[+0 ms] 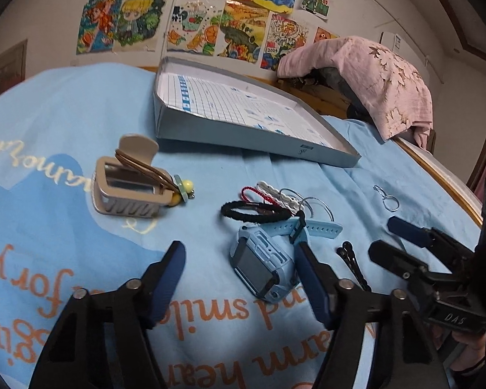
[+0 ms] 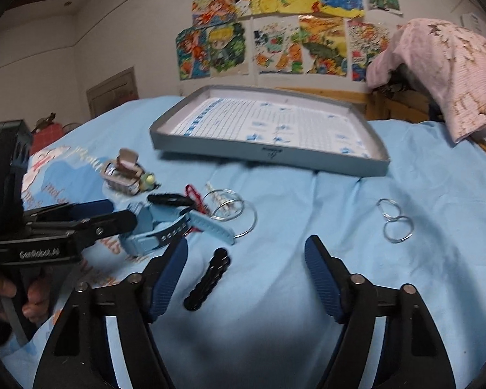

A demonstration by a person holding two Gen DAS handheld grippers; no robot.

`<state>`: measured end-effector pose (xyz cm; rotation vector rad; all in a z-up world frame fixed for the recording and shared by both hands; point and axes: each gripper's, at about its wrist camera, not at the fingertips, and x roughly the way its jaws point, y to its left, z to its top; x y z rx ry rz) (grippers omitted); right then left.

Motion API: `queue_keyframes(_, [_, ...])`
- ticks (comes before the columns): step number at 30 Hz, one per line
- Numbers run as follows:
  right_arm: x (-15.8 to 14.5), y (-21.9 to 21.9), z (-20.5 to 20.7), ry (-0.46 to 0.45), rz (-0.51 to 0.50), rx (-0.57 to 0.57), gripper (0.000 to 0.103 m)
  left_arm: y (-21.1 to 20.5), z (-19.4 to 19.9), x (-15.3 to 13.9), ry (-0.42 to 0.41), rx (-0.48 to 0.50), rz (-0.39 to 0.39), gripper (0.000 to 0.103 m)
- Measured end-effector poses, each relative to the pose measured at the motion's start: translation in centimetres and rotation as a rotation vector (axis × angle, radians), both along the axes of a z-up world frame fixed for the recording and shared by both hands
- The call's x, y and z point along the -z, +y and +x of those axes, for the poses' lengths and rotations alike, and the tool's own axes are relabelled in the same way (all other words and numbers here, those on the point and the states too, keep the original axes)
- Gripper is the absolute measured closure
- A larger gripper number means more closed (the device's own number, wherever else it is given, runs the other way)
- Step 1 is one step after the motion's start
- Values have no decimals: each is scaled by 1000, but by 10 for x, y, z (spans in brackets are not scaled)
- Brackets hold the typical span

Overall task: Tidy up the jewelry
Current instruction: 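Grasp the light-blue smartwatch with the left gripper while the right gripper grasps the black beaded bracelet, then carry the smartwatch and bracelet into the grey tray and open both grippers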

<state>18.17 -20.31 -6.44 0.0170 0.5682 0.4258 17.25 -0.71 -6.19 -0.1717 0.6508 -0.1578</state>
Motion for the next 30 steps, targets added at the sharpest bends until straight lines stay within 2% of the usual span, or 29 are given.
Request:
queue_keyframes(7, [9, 15, 3, 54, -22, -85, 64, -7, 7, 4, 29, 49, -13, 60])
queue_keyframes(12, [16, 23, 13, 130, -25, -137, 65, -9, 15, 9, 76, 43, -12, 62])
queue_keyframes(13, [18, 23, 17, 153, -22, -141, 70, -8, 17, 11, 89, 39, -15, 63])
queue_keyframes(16, [22, 24, 21, 187, -11, -141, 80, -8, 18, 14, 106, 48, -37, 71])
queue_keyframes(19, [23, 23, 18, 204, 11, -143, 89, -11, 15, 12, 114, 46, -24, 78])
queue_keyframes(24, [20, 17, 10, 211, 55, -140, 90, -16, 3, 3, 132, 44, 31, 86])
queue_keyframes(30, [8, 3, -8, 189, 103, -119, 90, -7, -14, -6, 153, 16, 13, 86])
